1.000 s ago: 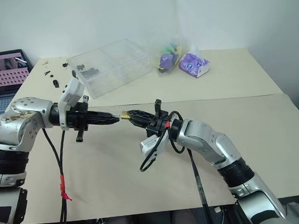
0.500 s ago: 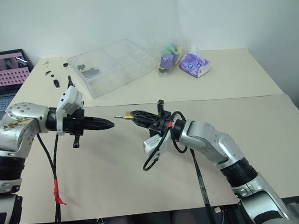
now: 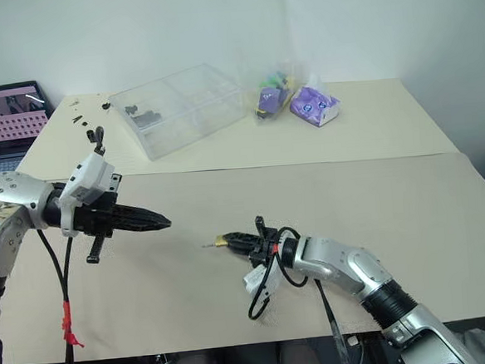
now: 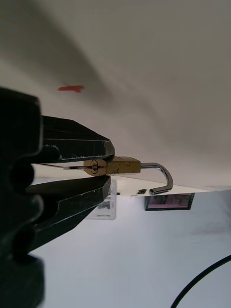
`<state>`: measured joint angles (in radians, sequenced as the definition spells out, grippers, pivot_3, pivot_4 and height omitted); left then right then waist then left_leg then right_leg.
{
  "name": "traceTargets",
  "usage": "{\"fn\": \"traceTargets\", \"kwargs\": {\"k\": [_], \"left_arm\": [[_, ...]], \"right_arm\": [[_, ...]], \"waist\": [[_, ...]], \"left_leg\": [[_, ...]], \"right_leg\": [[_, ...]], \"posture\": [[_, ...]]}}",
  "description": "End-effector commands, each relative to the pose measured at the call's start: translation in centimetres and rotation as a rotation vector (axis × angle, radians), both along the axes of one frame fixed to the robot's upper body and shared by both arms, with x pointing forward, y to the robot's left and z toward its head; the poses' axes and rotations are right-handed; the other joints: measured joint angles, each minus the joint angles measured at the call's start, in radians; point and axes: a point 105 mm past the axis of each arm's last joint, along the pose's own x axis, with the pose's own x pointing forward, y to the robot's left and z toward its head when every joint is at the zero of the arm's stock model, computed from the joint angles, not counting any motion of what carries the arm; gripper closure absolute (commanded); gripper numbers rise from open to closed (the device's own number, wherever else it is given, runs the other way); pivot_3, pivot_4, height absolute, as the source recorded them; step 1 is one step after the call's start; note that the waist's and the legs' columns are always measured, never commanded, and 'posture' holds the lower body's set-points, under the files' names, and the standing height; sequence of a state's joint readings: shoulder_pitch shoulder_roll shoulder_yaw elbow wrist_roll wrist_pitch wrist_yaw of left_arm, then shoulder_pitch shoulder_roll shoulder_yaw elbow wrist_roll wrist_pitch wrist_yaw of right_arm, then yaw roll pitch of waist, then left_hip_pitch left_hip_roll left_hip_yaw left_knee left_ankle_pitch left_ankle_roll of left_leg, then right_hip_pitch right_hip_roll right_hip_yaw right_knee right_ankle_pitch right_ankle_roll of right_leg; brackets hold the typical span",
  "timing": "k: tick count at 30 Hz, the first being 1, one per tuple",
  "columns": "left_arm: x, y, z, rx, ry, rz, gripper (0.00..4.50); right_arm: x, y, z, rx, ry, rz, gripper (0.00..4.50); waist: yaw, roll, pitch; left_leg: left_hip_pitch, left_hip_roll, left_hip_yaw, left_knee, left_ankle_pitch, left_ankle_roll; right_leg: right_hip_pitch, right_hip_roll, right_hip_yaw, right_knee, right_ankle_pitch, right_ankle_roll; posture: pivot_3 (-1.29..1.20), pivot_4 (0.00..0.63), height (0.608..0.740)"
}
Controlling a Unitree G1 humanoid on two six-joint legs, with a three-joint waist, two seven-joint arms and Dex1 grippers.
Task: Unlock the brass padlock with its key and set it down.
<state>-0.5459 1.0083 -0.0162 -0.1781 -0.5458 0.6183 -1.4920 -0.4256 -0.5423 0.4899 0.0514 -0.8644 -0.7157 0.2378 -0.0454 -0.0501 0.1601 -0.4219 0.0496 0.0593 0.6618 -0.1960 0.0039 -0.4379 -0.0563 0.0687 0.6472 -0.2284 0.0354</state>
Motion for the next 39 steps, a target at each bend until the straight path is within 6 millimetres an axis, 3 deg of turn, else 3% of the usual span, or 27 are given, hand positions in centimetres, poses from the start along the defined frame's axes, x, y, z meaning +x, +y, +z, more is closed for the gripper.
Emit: {"fn": "traceTargets", "kwargs": {"k": [1, 8, 13, 22, 28, 39], "left_arm": [[-1.7, -0.4, 0.2, 0.015, 0.007, -0.069, 4.48], [-3.2, 0.1, -1.9, 0.063, 0.03, -0.112, 4.48], [-2.6, 0.9, -4.4, 0.078, -0.028, -0.069, 4.48], [-2.0, -0.5, -6.4, 0.025, -0.087, -0.078, 4.48], [-1.4, -0.3, -8.1, 0.027, -0.096, -0.065, 4.48], [-0.2, -1.1, -8.7, -0.015, -0.134, -0.028, 4.48]], "right_arm": [[-0.5, 0.2, 0.3, -0.018, 0.083, 0.037, 4.41], [0.0, -0.4, -0.1, -0.062, 0.146, 0.021, 4.41], [0.2, -0.8, -0.1, -0.053, 0.197, -0.013, 4.41], [0.2, -1.2, -0.2, -0.065, 0.26, -0.038, 4.41], [0.4, -1.2, -0.1, -0.039, 0.315, -0.064, 4.41], [0.4, -1.7, -0.1, -0.039, 0.391, -0.097, 4.41]], "waist": [[0.0, 0.0, 0.0], [0.0, 0.0, 0.0], [0.002, 0.0, 0.0], [0.005, 0.0, 0.0], [0.003, 0.0, 0.0], [0.005, 0.0, 0.0]], "left_leg": [[0.0, 0.0, 0.0, 0.0, 0.0, 0.0], [0.0, 0.001, 0.0, 0.0, 0.0, 0.0], [0.001, 0.001, 0.0, 0.0, 0.0, 0.0], [0.002, 0.001, 0.001, 0.0, 0.0, 0.0], [0.002, 0.001, 0.001, 0.0, 0.0, 0.0], [0.002, 0.001, 0.001, 0.0, 0.0, 0.0]], "right_leg": [[0.0, 0.0, 0.0, 0.0, 0.0, 0.0], [0.0, 0.0, 0.0, 0.0, 0.0, -0.001], [0.001, 0.0, 0.0, 0.0, 0.0, -0.001], [0.001, 0.0, 0.0, 0.0, 0.0, -0.002], [0.001, 0.0, 0.0, 0.001, 0.001, -0.002], [0.001, 0.0, 0.0, 0.001, 0.001, -0.002]], "posture": [[0.0, 0.15, 0.74], [0.0, 0.15, 0.74], [0.0, 0.15, 0.74], [0.0, 0.15, 0.74], [0.0, 0.15, 0.74], [0.0, 0.15, 0.74]]}}
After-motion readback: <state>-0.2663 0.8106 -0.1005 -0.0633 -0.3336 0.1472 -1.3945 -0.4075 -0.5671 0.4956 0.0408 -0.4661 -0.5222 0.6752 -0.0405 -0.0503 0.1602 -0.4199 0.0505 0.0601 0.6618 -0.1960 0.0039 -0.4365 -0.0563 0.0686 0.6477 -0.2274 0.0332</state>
